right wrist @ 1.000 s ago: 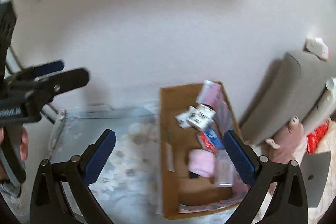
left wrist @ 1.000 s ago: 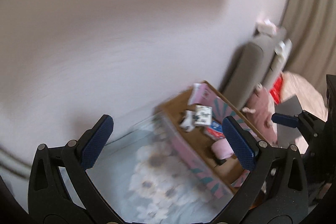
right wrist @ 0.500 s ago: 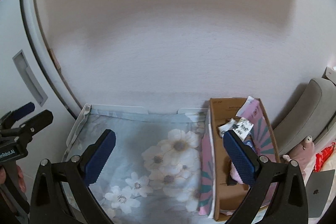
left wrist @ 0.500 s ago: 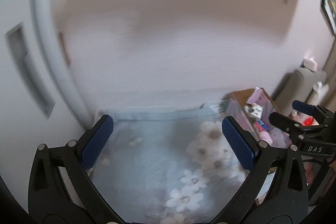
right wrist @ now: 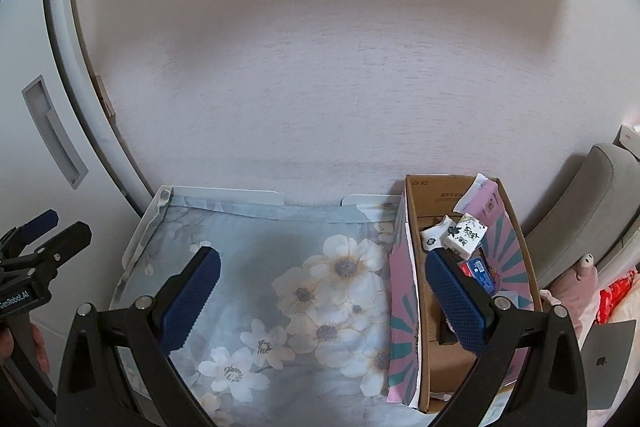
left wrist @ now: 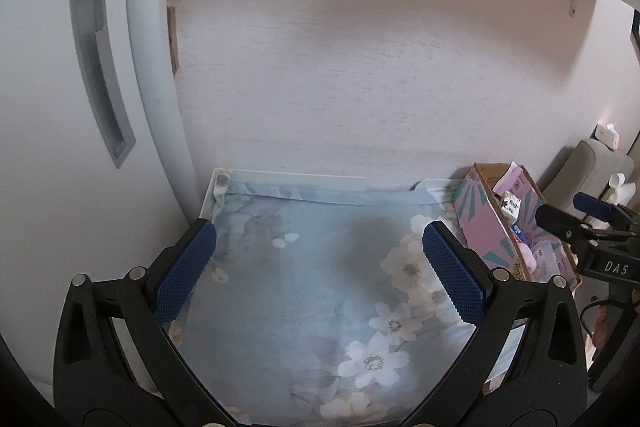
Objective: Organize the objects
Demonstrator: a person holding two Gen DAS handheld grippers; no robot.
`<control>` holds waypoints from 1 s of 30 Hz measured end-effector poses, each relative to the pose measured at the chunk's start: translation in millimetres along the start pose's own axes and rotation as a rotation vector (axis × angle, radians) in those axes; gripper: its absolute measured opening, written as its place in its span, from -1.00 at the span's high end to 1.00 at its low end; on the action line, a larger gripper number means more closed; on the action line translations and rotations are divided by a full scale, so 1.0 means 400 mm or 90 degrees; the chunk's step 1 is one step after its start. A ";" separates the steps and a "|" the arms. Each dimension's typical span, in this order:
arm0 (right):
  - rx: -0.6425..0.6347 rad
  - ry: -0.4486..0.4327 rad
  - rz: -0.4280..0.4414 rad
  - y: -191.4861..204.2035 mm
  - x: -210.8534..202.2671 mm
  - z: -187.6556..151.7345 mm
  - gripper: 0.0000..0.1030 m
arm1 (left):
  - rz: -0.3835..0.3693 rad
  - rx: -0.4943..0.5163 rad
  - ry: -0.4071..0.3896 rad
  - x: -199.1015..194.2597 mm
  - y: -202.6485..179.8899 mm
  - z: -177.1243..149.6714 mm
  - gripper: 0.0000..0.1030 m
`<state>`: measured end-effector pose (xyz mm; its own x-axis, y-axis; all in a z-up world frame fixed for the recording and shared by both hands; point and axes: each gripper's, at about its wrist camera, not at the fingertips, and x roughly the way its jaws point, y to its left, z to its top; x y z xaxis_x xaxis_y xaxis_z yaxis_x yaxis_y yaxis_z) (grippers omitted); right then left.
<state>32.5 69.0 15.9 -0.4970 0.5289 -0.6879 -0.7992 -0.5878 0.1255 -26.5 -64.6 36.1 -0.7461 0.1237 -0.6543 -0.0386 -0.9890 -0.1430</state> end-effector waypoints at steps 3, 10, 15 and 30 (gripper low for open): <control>0.003 0.000 -0.001 -0.003 -0.002 0.005 -0.98 | 0.003 0.005 0.002 0.017 -0.002 0.005 -1.00; 0.007 0.004 -0.003 -0.007 0.006 0.012 -0.98 | 0.004 -0.001 0.002 0.010 -0.002 0.003 -1.00; 0.007 0.009 -0.005 -0.004 0.013 0.015 -0.98 | -0.003 0.001 0.007 0.017 -0.001 0.009 -1.00; 0.008 0.012 -0.005 -0.003 0.017 0.016 -0.98 | -0.005 0.014 0.011 0.034 -0.009 0.012 -1.00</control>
<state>28.0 77.2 15.5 -0.4841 0.5225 -0.7019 -0.8077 -0.5753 0.1289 -39.6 -59.7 31.3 -0.7342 0.1320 -0.6659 -0.0588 -0.9896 -0.1313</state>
